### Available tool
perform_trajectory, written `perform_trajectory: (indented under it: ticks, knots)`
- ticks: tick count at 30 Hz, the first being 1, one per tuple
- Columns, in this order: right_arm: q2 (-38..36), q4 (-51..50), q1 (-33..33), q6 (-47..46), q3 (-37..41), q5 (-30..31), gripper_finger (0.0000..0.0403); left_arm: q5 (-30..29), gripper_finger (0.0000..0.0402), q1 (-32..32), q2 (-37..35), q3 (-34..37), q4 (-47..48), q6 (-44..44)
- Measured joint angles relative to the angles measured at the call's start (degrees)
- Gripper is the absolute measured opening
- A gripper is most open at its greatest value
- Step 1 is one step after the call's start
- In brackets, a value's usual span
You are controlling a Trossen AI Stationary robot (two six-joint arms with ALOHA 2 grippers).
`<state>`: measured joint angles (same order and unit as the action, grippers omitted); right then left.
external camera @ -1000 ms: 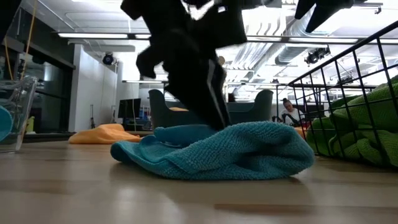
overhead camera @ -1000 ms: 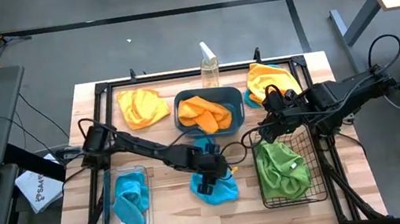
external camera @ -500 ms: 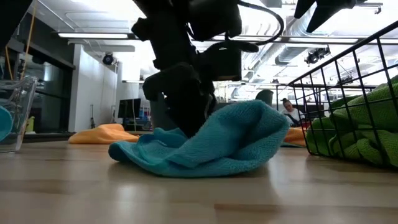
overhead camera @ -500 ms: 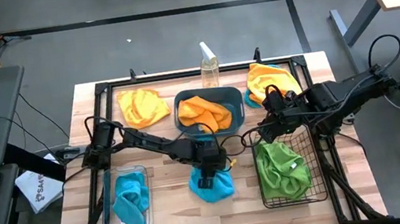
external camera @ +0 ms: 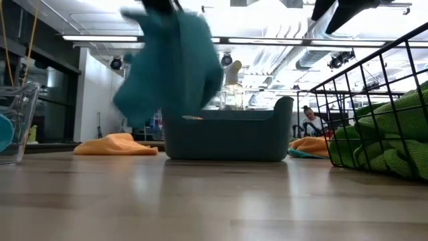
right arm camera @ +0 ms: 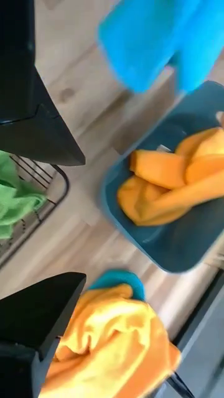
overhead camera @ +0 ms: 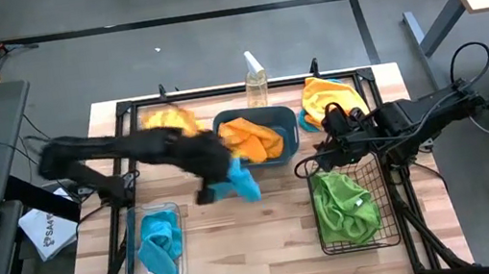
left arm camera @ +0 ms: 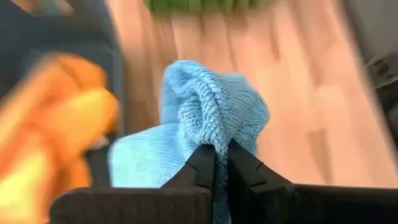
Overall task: Sort microfiber towel by color & place in baskets
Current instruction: Put the bottom blue towel into the transparent bin
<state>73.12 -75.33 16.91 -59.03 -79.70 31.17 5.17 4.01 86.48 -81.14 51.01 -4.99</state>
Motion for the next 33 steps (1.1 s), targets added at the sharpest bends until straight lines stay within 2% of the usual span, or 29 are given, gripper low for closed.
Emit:
perform_trajectory:
  ticks: [4,9,14,17,20,26,33]
  knots:
    - [0.00,0.03,-0.35,0.27,0.00,2.88,0.0291,-0.70,0.0001,1.49,-11.94,-0.11,4.93,6.38]
    - [0.00,0.02,-1.62,2.19,0.00,2.88,0.0291,-0.73,0.0001,10.81,-21.56,-0.09,18.86,22.78]
    - [0.00,0.02,-3.71,3.77,0.00,2.91,0.0291,0.47,0.0001,23.27,-25.94,-0.04,27.30,42.07]
    - [0.00,0.02,-5.23,4.03,0.00,2.89,0.0291,-1.09,0.0000,29.00,-26.44,-0.06,32.67,49.30]
    - [0.00,0.04,-6.65,4.05,0.00,2.91,0.0291,-3.78,0.0000,32.82,-24.75,1.24,37.45,51.20]
    - [0.00,0.06,-7.95,4.05,0.00,2.93,0.0291,-4.63,0.0000,34.82,-20.19,9.73,33.20,46.65]
    - [0.00,0.15,-7.93,4.05,0.00,2.89,0.0291,2.68,0.0000,37.38,-14.01,19.46,23.41,40.23]
